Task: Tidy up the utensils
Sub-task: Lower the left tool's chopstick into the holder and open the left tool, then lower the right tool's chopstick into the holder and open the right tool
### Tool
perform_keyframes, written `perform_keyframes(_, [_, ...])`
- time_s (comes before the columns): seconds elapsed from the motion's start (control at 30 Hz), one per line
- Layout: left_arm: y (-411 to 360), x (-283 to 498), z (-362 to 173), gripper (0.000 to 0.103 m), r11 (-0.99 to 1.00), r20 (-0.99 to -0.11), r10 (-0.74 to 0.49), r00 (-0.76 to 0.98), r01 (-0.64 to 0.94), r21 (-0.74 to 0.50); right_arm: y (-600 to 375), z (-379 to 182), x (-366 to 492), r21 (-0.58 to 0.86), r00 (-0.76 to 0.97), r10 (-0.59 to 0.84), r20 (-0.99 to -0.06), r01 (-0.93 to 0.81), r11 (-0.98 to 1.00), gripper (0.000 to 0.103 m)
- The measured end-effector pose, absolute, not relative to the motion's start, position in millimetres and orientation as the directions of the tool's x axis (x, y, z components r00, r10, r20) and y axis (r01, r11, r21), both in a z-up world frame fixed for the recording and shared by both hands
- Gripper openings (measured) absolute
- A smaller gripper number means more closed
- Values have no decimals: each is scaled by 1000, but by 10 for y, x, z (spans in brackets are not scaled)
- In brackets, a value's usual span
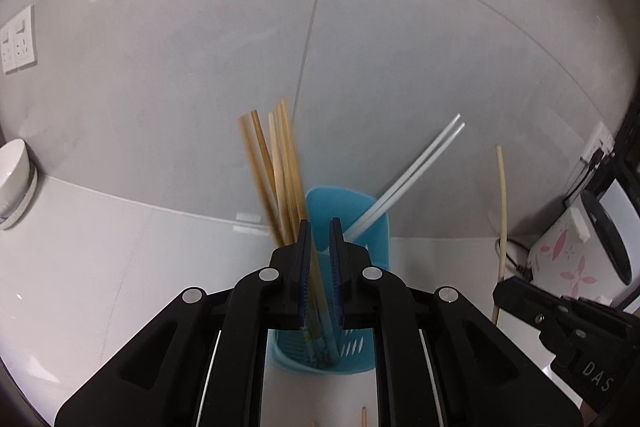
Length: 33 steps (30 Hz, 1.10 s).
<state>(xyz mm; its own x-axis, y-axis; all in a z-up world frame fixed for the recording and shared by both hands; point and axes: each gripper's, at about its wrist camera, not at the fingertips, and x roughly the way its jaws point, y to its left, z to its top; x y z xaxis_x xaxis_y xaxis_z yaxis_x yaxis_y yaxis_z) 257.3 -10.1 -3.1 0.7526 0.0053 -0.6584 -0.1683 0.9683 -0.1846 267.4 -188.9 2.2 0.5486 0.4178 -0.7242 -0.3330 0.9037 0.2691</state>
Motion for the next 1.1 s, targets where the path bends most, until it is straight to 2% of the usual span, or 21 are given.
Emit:
perform_keyframes(0.1, [-55, 2521, -1, 19, 971, -678, 22, 734, -177, -161, -1865, 26, 2667, 267, 547, 420, -724, -339, 902, 4])
perform_keyframes(0.13, [-40, 2498, 18, 25, 971, -682, 28, 731, -181, -155, -1853, 27, 2666, 269, 546, 423, -723, -342, 901, 4])
perform_keyframes(0.2, [10, 2436, 49, 39, 971, -689, 34, 724, -187, -148, -1837, 33, 2661, 268, 545, 427, -722, -349, 898, 4])
perform_keyframes(0.27, [29, 2400, 73, 63, 973, -700, 48, 712, -193, -129, -1804, 50, 2655, 266, 546, 433, -717, -360, 894, 4])
perform_keyframes(0.33, [65, 2347, 92, 67, 975, -704, 54, 708, -189, -115, -1771, 74, 2656, 264, 547, 438, -713, -370, 891, 4])
perform_keyframes(0.4, [92, 2294, 117, 79, 977, -707, 64, 704, -187, -98, -1727, 99, 2659, 264, 549, 445, -708, -379, 887, 4])
perform_keyframes(0.57, [223, 2190, 160, 93, 976, -718, 59, 694, -193, -105, -1616, 179, 2684, 256, 558, 463, -689, -410, 875, 4])
perform_keyframes(0.63, [268, 2147, 159, 97, 973, -717, 63, 694, -204, -111, -1553, 213, 2697, 250, 566, 468, -678, -422, 872, 4])
perform_keyframes(1.1, [563, 2126, -6, 97, 953, -775, 55, 630, -264, -147, -1231, 267, 2730, 195, 617, 509, -600, -504, 841, 4])
